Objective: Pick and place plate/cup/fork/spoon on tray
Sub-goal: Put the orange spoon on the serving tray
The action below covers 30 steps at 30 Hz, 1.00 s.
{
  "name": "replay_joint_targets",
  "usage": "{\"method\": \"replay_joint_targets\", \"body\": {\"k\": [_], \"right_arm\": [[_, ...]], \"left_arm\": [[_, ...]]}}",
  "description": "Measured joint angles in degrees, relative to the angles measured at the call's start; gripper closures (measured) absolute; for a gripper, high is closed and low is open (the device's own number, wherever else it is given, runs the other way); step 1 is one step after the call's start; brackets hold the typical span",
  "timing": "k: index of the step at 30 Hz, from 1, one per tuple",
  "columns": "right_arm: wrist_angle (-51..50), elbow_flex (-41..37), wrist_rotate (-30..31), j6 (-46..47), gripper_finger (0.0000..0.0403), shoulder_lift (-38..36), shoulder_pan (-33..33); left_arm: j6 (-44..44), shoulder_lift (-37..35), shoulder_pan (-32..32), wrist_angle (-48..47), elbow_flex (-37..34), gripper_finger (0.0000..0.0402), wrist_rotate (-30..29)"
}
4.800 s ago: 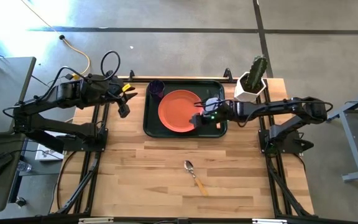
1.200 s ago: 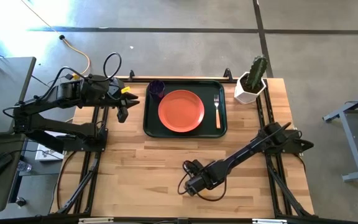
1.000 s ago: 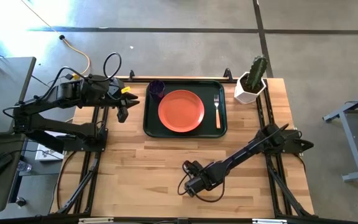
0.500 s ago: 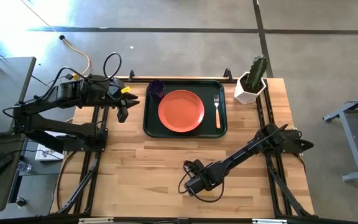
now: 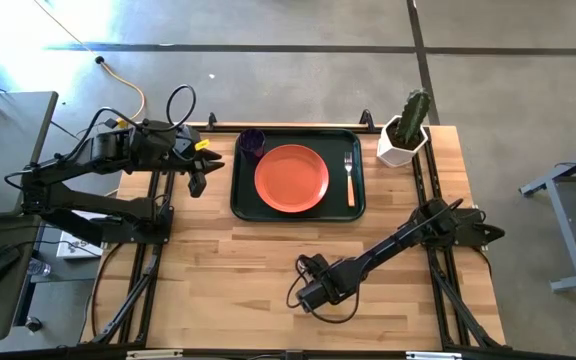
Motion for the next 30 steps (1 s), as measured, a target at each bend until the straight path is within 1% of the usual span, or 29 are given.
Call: {"method": "replay_joint_targets", "body": {"k": [6,13,17,24,28,30], "right_arm": [[0.76,-0.07,-0.10,0.00,0.0389,-0.02,0.00],[1.61,-0.10,-0.15,0.00,0.0389,-0.02,0.00],[0.18,1.56,0.14,-0.21,0.0389,0.26,-0.02],[-1.71,4.78,5.77,-0.15,0.0389,0.55,-0.28],[-1.77,5.84,6.07,-0.07,0.0391,0.51,-0.26],[-1.99,6.58,7.68,-0.07,0.0391,0.48,-0.45]], "left_arm": [[0.00,0.00,0.00,-0.04,0.00,0.0307,0.00],[-0.02,0.02,0.00,-0.04,0.00,0.0307,0.00],[-0.02,0.01,0.00,-0.04,0.00,0.0307,0.01],[-0.04,0.00,0.00,-0.04,0.00,0.0307,0.02],[-0.04,0.01,0.00,-0.04,0.00,0.0307,0.02],[-0.04,0.00,0.00,-0.04,0.00,0.0307,0.02]]}}
